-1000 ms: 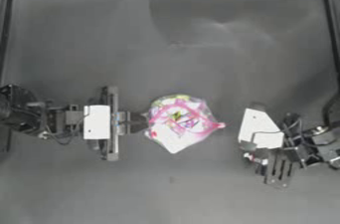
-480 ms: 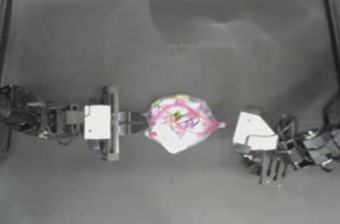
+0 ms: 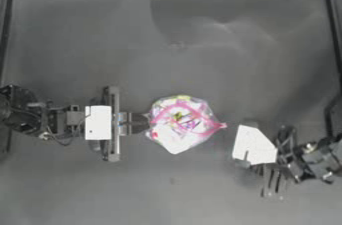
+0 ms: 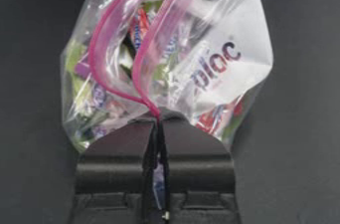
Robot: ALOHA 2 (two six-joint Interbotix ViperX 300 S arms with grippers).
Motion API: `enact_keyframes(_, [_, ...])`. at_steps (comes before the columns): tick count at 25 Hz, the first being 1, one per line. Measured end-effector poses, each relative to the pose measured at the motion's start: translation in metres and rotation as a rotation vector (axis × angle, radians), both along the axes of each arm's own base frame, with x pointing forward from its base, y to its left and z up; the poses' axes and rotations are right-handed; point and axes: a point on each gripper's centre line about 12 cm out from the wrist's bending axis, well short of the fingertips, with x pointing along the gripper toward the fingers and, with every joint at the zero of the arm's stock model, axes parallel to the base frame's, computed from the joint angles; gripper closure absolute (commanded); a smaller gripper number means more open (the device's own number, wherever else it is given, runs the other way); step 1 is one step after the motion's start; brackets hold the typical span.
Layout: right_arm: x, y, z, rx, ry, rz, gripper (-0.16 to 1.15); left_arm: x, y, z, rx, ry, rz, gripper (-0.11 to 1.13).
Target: Put candy in bag
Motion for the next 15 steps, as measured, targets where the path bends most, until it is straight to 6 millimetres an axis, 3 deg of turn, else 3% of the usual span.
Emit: enact_keyframes(15, [-0.002, -0.003, 0.010, -0.018, -0.023, -0.020, 0.49, 0.000, -0.001, 0.000, 0.000, 0.002, -0.002, 0.68])
